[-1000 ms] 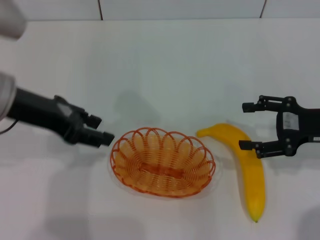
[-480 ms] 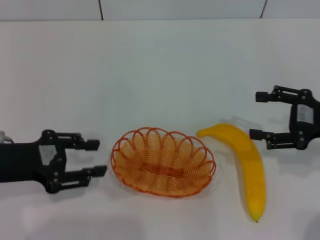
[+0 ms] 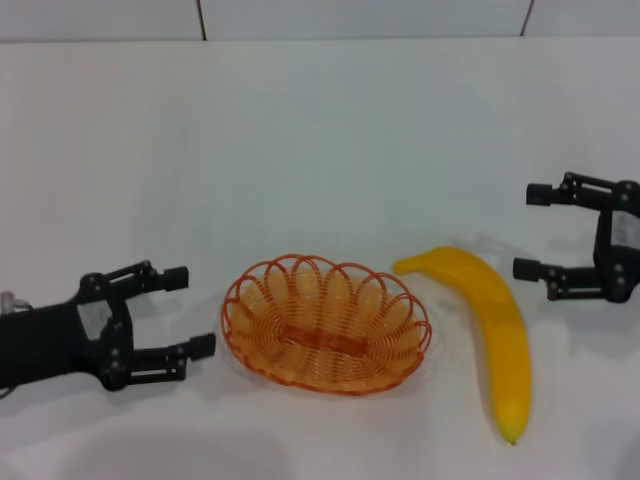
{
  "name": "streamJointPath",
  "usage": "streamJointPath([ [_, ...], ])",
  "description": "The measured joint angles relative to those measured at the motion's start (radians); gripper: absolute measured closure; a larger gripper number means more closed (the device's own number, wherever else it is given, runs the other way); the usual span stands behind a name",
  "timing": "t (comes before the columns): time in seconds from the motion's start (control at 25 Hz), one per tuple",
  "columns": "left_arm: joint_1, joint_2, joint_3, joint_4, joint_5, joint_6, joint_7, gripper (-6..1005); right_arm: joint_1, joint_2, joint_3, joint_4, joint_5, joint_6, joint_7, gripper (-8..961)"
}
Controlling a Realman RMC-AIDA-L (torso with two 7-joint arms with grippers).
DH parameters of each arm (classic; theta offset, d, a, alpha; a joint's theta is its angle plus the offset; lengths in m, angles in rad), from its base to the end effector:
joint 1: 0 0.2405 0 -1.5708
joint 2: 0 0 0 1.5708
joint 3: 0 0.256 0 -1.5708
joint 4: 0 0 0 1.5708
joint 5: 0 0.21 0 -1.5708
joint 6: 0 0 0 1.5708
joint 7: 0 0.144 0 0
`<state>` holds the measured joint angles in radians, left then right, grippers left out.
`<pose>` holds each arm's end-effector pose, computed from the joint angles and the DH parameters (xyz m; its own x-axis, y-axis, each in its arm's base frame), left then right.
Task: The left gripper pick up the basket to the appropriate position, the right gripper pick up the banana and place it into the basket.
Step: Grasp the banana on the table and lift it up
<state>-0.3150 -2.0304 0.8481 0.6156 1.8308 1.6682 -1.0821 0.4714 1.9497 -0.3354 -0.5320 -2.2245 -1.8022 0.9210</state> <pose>-0.3043 0.2611 0.0027 0.8257 0.2024 0.5266 0.3329 -0.9284 -0.1651 0.3168 0.2854 0.0537 0.8703 -0.0706 -0.4874 -0.2373 -0.9273 -0.2894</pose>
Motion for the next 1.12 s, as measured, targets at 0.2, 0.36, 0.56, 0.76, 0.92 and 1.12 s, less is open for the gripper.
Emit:
streamJointPath([
  [0.2, -0.010, 0.000, -0.048, -0.005, 0.017, 0.001, -0.004, 112, -0.006, 0.007, -0.010, -0.070, -0.070, -0.035, 0.108, 69],
  [0.36, -0.010, 0.001, -0.079, -0.008, 0.015, 0.000, -0.004, 108, -0.002, 0.044, -0.010, -0.268, -0.129, -0.084, 0.239, 69],
  [0.56, -0.019, -0.001, -0.084, -0.009, 0.009, -0.004, -0.004, 107, 0.046, 0.057, -0.056, -0.510, -0.137, -0.124, 0.473, 69],
  [0.76, -0.038, 0.000, -0.108, -0.032, 0.012, -0.005, 0.001, 107, 0.098, 0.036, -0.161, -0.623, -0.191, -0.136, 0.726, 69],
  [0.92, -0.056, 0.001, -0.109, -0.036, 0.014, -0.006, 0.003, 106, 0.107, 0.047, -0.230, -0.634, -0.201, -0.145, 0.760, 70],
  [1.12, -0.069, -0.001, -0.109, -0.036, 0.008, -0.006, 0.003, 106, 0.104, 0.076, -0.256, -0.611, -0.205, -0.083, 0.758, 70],
])
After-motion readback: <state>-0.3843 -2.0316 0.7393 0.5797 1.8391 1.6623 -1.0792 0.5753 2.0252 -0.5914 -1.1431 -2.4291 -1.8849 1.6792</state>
